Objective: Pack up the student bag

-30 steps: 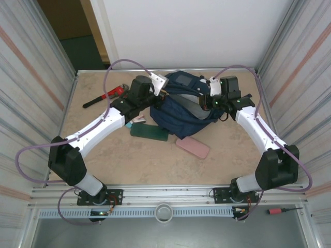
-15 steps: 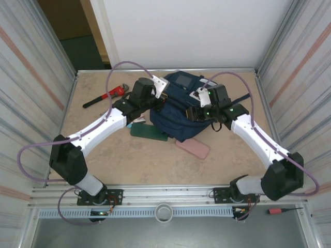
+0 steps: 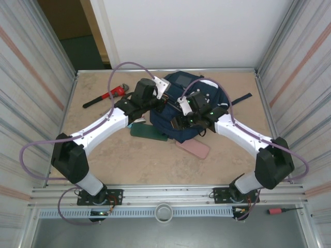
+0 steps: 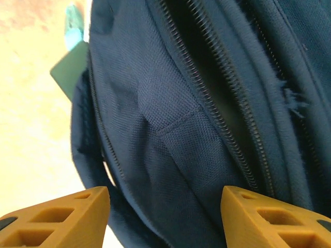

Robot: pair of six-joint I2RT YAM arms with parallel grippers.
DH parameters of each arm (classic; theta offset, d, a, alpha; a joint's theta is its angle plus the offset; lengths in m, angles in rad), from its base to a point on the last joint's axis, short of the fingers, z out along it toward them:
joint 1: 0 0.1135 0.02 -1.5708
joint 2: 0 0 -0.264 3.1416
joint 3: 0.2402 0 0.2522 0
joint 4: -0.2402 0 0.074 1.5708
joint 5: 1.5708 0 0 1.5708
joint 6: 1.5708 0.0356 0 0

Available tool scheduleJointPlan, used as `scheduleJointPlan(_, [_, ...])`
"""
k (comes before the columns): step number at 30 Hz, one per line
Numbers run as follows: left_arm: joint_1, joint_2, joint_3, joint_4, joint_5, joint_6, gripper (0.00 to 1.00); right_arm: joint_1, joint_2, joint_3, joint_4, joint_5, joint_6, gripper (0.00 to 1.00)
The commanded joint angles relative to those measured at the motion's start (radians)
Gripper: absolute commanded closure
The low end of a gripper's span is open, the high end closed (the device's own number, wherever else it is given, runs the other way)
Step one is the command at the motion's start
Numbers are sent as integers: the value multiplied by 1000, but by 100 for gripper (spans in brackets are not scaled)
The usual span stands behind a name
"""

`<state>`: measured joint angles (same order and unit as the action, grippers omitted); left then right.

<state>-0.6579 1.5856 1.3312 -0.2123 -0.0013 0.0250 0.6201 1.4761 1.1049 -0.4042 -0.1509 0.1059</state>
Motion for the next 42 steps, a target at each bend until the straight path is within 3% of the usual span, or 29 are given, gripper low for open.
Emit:
scheduleJointPlan(1, [-10,0,16,53,-9,-12,100,14,29,-5,-1,99,-60,41])
scheduleJointPlan(6, [0,8,-15,62,-22,-16,100,33,58,-20,-18,215,-107,43])
scheduleJointPlan(7, [6,10,-24,64,-21,-23,100,32,60,-26,-18,229,-110,48])
scheduleJointPlan(11, [36,18,-65,93,-25,-39,100,26,54,-63,2,237,-101,85])
scheduleJointPlan(14, [66,31,-87,106,-28,-49,100,17,31,-97,22,225,-85,100])
scheduleJointPlan(23, [175,52,-130,144,-27,-55,100,-88,-115,-174,29,152,-25,100])
scheduleJointPlan(30, [207,73,-129,157,-14,-54,100,-180,-178,-192,-22,105,6,100])
scheduleJointPlan(36, [169,37,-171,177,61,-80,100,-239,-205,-204,-33,2,42,100])
scheduleJointPlan(39, [178,34,-199,211,207,-94,100,-267,-219,-217,-16,-41,64,100])
scheduleJointPlan(40, [186,37,-208,226,255,-98,98,-285,-221,-221,-18,-44,80,100])
scheduleJointPlan(42, [193,43,-209,220,301,-94,80,-313,-220,-227,-40,-7,113,100])
